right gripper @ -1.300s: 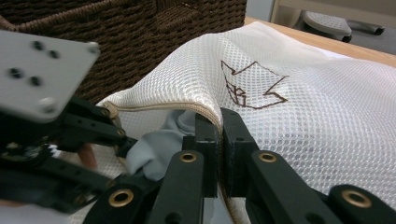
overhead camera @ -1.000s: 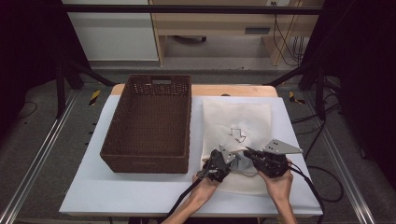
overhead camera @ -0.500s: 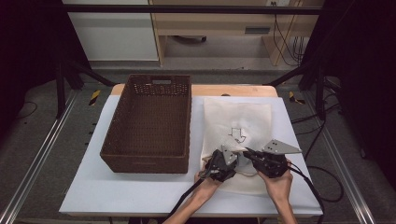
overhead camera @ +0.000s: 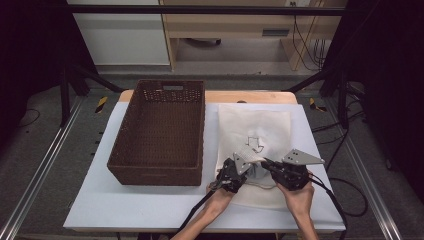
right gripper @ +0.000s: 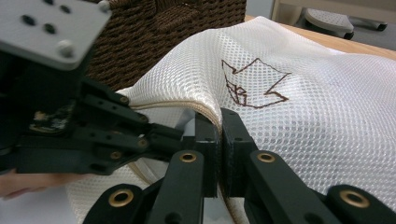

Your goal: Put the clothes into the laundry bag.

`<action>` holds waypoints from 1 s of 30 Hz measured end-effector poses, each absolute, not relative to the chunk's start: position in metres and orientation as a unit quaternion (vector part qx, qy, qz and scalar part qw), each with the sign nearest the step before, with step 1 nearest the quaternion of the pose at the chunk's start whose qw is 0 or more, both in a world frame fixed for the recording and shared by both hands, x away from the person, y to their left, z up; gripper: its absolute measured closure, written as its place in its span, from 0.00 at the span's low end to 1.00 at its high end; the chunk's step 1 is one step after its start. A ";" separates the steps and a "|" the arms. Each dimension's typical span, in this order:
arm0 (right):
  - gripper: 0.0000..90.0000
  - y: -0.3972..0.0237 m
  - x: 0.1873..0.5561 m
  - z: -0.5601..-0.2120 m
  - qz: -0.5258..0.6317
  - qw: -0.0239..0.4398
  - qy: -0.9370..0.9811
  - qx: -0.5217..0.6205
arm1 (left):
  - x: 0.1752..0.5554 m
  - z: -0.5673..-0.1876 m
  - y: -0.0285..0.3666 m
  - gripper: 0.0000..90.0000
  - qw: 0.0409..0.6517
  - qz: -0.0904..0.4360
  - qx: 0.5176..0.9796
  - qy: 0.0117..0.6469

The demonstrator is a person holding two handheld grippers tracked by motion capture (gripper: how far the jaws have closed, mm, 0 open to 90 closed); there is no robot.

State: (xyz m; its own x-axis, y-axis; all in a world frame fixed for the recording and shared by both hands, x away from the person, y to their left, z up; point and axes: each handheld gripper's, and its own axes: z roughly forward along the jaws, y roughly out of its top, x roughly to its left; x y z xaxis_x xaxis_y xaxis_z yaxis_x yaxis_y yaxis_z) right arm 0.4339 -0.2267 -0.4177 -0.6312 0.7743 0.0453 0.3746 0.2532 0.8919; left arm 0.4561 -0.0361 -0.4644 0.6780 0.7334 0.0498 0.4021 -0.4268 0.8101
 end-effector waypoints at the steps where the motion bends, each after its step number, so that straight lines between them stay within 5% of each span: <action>1: 0.97 -0.227 0.434 -0.418 0.482 0.207 0.764 0.376 | 0.458 -0.463 -0.038 0.97 0.413 0.198 0.815 0.354; 11: 0.97 -0.225 0.434 -0.421 0.474 0.200 0.770 0.378 | 0.469 -0.467 -0.047 0.94 0.426 0.213 0.801 0.362; 16: 0.97 -0.224 0.435 -0.421 0.473 0.201 0.770 0.379 | 0.456 -0.456 -0.036 0.67 0.433 0.182 0.818 0.332; 20: 0.97 -0.227 0.435 -0.419 0.476 0.205 0.766 0.380 | 0.438 -0.451 -0.037 0.55 0.434 0.168 0.829 0.311; 26: 0.97 -0.227 0.434 -0.418 0.480 0.207 0.763 0.381 | 0.444 -0.463 -0.061 0.56 0.419 0.179 0.830 0.322; 30: 0.97 -0.229 0.434 -0.417 0.481 0.204 0.761 0.384 | 0.454 -0.471 -0.070 0.77 0.418 0.198 0.818 0.341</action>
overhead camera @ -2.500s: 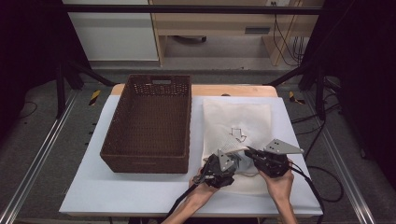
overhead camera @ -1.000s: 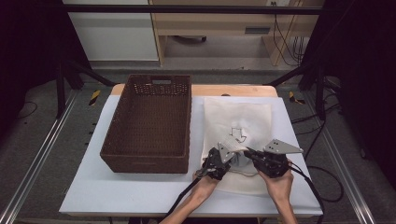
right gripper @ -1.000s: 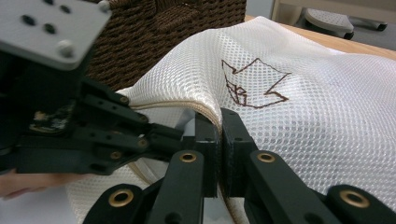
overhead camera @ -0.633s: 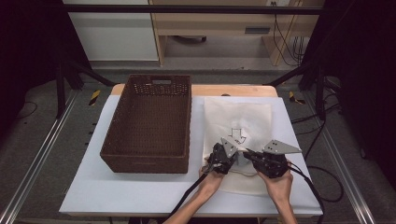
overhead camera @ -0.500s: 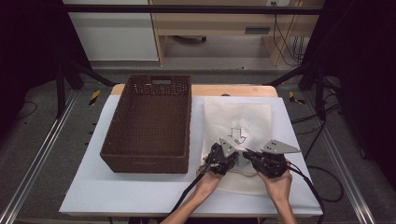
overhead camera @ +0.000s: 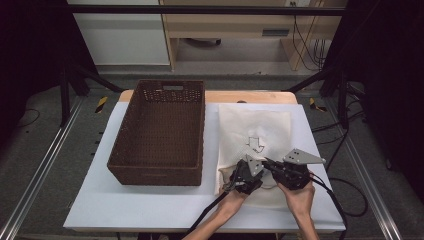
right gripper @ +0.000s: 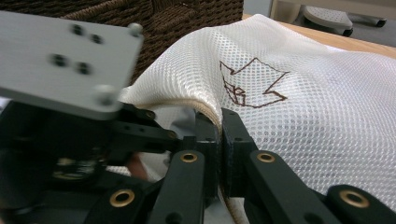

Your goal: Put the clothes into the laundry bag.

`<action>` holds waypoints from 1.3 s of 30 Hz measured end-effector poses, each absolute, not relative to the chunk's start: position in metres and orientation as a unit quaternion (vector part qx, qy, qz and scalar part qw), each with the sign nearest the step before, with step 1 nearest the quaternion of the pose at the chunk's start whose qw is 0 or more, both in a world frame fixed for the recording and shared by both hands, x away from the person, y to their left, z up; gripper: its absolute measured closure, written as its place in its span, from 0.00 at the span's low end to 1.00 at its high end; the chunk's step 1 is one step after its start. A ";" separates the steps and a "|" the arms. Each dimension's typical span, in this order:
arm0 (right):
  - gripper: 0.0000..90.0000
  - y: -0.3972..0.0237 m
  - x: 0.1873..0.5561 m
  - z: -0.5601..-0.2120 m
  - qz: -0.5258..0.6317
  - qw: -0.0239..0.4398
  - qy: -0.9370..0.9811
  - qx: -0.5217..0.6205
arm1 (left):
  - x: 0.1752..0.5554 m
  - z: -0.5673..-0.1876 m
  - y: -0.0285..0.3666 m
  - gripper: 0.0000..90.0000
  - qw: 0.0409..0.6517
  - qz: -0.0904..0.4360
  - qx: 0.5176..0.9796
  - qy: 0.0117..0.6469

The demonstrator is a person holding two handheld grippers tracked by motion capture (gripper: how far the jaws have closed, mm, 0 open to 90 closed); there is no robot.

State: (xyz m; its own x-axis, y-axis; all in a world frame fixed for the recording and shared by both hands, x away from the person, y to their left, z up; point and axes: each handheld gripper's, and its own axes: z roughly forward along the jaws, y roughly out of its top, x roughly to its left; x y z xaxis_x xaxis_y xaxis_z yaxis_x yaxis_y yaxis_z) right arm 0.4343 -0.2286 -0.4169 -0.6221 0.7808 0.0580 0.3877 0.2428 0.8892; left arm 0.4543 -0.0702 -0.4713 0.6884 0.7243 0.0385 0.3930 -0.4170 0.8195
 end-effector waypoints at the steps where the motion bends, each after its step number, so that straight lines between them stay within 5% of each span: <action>1: 0.97 -0.229 0.434 -0.417 0.482 0.203 0.761 0.384 | 0.456 -0.473 -0.072 0.82 0.424 0.202 0.812 0.347; 4: 0.97 -0.229 0.434 -0.416 0.484 0.203 0.761 0.382 | 0.462 -0.474 -0.074 0.94 0.432 0.217 0.801 0.354; 10: 0.97 -0.230 0.433 -0.415 0.487 0.206 0.758 0.383 | 0.476 -0.477 -0.084 0.94 0.430 0.252 0.791 0.354; 18: 0.97 -0.228 0.435 -0.418 0.476 0.207 0.763 0.386 | 0.461 -0.467 -0.070 0.57 0.432 0.196 0.820 0.320; 25: 0.97 -0.229 0.435 -0.417 0.475 0.212 0.761 0.387 | 0.437 -0.449 -0.039 0.47 0.427 0.155 0.841 0.292; 39: 0.95 -0.229 0.429 -0.418 0.459 0.218 0.772 0.382 | 0.411 -0.433 0.025 0.59 0.390 0.176 0.857 0.288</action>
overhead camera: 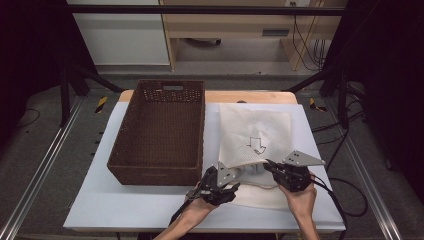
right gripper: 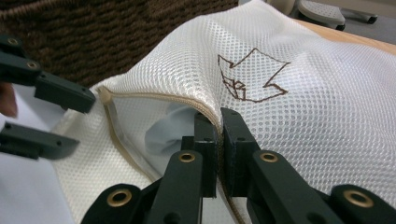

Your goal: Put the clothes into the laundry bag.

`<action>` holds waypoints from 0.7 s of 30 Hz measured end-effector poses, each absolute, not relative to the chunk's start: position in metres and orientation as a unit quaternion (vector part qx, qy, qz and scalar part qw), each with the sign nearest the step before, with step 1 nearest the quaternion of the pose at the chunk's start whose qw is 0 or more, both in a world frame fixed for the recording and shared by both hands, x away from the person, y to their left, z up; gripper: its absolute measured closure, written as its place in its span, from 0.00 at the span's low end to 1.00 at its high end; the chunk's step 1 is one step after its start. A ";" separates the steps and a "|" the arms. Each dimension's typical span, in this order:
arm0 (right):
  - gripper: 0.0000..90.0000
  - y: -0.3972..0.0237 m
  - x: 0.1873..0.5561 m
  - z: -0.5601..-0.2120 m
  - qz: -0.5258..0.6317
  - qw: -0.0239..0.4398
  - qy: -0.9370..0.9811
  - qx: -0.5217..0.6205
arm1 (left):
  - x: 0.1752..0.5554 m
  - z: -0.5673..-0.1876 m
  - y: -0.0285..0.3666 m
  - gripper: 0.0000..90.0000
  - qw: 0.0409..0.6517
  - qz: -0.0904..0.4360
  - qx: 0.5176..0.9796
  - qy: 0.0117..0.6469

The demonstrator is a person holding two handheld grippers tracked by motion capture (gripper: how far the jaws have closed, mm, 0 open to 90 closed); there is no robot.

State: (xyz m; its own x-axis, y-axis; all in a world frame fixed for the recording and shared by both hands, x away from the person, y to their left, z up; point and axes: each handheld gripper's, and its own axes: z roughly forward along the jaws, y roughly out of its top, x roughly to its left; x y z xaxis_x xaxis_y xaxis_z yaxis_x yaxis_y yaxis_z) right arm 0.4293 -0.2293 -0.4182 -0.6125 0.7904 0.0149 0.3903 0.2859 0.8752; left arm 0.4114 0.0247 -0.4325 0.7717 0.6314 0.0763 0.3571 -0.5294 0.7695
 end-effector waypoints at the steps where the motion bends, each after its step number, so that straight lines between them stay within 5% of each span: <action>1: 0.95 -0.229 0.428 -0.419 0.456 0.216 0.774 0.383 | 0.410 -0.433 0.029 0.60 0.390 0.179 0.856 0.289; 10: 0.93 -0.232 0.423 -0.431 0.449 0.196 0.781 0.387 | 0.412 -0.450 0.063 0.63 0.367 0.171 0.856 0.322; 21: 0.88 -0.233 0.423 -0.446 0.441 0.183 0.786 0.392 | 0.419 -0.466 0.061 0.84 0.358 0.160 0.857 0.333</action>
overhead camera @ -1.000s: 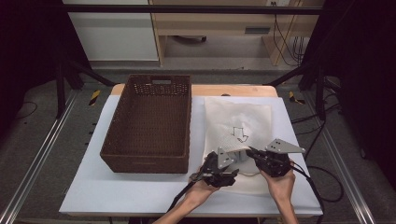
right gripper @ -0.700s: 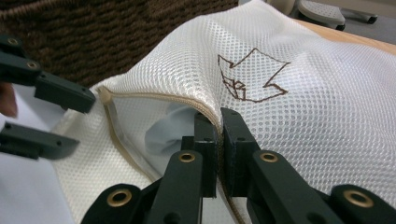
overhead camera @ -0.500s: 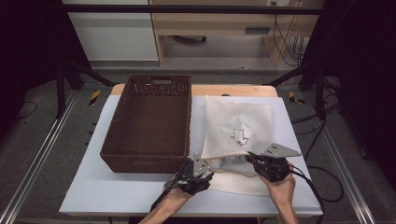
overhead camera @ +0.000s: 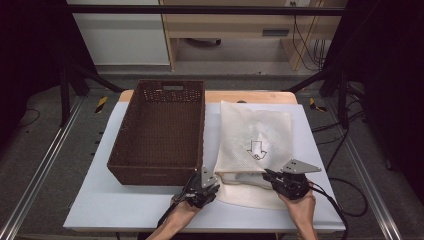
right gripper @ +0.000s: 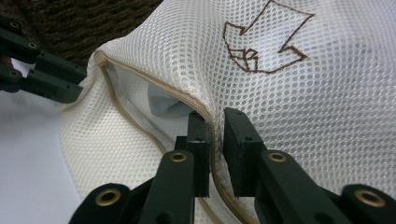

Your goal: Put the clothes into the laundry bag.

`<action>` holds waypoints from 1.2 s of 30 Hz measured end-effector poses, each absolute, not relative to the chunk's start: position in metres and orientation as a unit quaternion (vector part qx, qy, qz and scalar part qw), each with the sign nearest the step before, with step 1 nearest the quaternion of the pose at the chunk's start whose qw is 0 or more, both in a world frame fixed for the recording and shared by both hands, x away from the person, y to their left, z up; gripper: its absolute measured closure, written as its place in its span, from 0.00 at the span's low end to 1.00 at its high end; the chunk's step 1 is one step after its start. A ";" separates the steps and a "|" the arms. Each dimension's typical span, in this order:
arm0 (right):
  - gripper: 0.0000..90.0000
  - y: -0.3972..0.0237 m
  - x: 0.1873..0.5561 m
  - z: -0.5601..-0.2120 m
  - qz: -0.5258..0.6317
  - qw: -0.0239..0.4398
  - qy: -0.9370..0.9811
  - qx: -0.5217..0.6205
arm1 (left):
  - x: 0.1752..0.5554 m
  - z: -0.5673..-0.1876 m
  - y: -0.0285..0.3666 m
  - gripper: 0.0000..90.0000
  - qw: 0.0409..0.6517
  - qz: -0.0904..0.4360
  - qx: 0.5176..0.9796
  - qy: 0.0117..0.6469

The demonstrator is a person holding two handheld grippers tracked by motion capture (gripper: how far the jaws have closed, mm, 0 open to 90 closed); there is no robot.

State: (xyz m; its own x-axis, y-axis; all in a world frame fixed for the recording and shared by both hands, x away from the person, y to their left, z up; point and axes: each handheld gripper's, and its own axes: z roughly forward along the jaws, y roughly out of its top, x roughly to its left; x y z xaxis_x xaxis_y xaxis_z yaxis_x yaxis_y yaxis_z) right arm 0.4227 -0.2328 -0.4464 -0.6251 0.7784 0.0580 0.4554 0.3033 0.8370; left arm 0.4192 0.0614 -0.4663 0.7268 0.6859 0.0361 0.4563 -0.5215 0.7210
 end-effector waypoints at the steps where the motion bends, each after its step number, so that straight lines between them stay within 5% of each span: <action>1: 0.86 -0.232 0.423 -0.447 0.440 0.184 0.787 0.391 | 0.420 -0.467 0.063 0.87 0.362 0.157 0.856 0.334; 8: 0.61 -0.227 0.423 -0.452 0.431 0.182 0.790 0.396 | 0.419 -0.468 0.066 0.93 0.359 0.165 0.857 0.330; 13: 0.42 -0.237 0.410 -0.444 0.429 0.221 0.780 0.398 | 0.416 -0.463 0.074 0.71 0.366 0.181 0.849 0.335; 21: 0.50 -0.265 0.398 -0.453 0.370 0.268 0.766 0.452 | 0.420 -0.474 0.071 0.64 0.352 0.168 0.857 0.337; 36: 0.57 -0.285 0.412 -0.480 0.313 0.226 0.757 0.527 | 0.421 -0.480 0.070 0.93 0.359 0.164 0.856 0.334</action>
